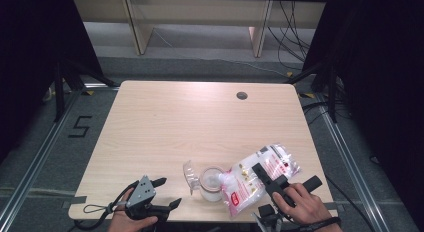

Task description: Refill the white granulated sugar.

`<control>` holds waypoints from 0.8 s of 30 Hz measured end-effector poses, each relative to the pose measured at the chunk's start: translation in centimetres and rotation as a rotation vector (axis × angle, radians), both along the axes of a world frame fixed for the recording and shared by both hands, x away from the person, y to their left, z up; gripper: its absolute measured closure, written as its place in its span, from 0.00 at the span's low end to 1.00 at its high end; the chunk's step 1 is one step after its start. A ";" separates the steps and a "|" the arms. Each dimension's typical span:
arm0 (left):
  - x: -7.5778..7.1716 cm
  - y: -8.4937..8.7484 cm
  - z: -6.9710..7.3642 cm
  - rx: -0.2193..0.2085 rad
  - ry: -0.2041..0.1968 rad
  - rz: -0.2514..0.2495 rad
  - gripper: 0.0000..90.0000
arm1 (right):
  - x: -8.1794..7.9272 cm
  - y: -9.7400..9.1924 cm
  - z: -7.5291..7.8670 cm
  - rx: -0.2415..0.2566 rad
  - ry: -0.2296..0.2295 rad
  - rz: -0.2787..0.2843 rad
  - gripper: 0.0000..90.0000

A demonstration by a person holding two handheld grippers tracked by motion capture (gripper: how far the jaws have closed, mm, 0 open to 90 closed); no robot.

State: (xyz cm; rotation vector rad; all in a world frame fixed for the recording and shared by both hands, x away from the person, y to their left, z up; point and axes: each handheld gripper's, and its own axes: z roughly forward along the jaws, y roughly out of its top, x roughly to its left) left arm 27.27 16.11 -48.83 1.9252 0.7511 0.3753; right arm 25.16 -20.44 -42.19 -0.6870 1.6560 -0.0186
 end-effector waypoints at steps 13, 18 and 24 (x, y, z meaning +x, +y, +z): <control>0.0 0.0 0.0 0.001 -0.001 0.000 0.21 | -0.1 -0.1 0.1 -0.001 0.000 -0.009 0.74; 0.0 0.0 0.0 0.001 0.000 0.000 0.21 | 0.0 0.0 0.2 -0.017 -0.003 0.004 0.74; 0.0 0.0 0.0 0.003 -0.002 -0.002 0.21 | 0.0 0.1 0.3 -0.028 -0.009 0.012 0.74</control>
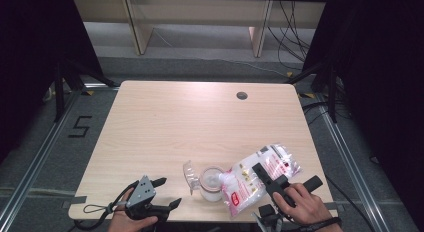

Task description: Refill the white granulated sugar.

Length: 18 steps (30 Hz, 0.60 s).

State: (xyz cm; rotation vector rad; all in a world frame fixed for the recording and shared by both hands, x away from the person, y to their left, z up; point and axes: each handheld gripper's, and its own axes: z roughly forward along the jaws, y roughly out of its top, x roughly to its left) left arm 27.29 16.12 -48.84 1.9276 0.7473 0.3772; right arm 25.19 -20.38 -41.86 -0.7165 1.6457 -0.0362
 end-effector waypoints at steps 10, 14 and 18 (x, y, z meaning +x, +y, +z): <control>0.0 0.0 0.0 -0.005 0.003 0.000 0.21 | -0.1 0.0 -0.1 0.014 0.007 -0.005 0.74; 0.0 0.0 0.0 0.002 0.002 -0.003 0.21 | -0.1 0.0 -0.1 0.017 0.008 -0.006 0.74; 0.0 0.0 0.0 0.000 0.004 -0.003 0.21 | -0.1 0.0 -0.1 0.017 0.007 -0.008 0.75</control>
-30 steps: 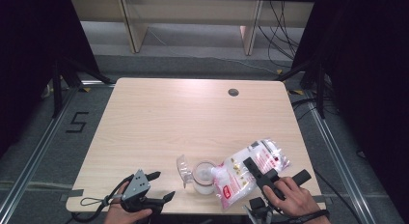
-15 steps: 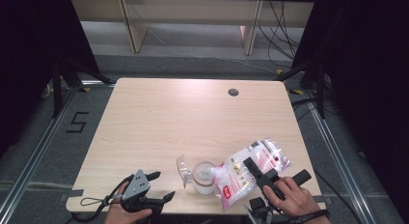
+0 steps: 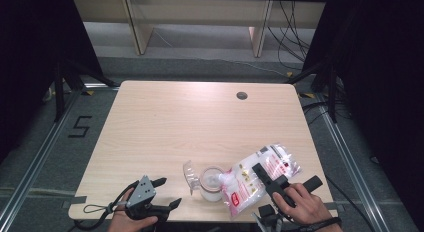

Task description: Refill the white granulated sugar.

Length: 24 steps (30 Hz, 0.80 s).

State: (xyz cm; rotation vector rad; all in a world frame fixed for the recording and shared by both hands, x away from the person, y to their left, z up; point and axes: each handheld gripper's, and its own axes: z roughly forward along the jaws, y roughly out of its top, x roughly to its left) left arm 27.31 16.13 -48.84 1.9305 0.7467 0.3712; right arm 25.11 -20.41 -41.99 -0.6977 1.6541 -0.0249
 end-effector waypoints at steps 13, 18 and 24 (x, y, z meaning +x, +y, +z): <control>0.0 0.0 0.0 -0.003 -0.003 0.005 0.21 | 0.0 0.0 0.0 0.002 0.005 0.001 0.75; 0.0 0.0 0.0 -0.003 -0.002 0.005 0.21 | 0.1 0.0 0.1 -0.013 0.001 0.009 0.76; 0.0 0.0 0.0 -0.003 -0.002 0.005 0.21 | 0.0 0.0 0.1 0.001 0.008 0.002 0.76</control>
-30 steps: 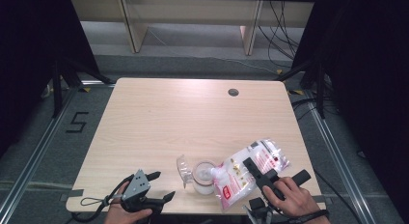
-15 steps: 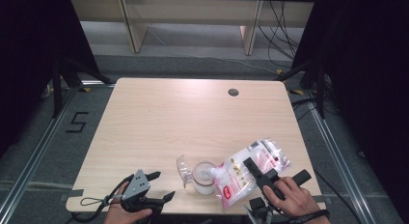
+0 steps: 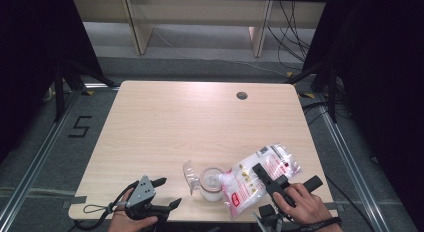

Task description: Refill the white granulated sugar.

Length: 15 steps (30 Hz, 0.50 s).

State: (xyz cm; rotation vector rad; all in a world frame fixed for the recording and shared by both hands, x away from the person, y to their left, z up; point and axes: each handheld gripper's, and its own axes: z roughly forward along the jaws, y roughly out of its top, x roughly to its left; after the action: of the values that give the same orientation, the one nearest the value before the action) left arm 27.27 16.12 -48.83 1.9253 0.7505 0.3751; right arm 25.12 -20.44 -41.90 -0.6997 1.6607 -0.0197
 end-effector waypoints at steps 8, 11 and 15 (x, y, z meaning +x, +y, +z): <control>0.0 0.0 0.0 0.001 0.000 -0.001 0.21 | 0.0 0.0 0.0 -0.006 0.003 0.003 0.76; 0.0 0.0 0.0 0.001 0.000 0.000 0.21 | 0.0 0.0 -0.1 0.006 0.005 -0.001 0.76; 0.0 0.0 0.0 0.000 0.000 0.000 0.21 | 0.0 -0.1 -0.1 0.011 0.004 -0.003 0.77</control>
State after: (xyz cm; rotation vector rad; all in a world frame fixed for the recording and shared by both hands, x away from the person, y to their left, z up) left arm 27.26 16.12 -48.83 1.9255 0.7506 0.3756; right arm 25.11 -20.50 -41.97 -0.6895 1.6644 -0.0108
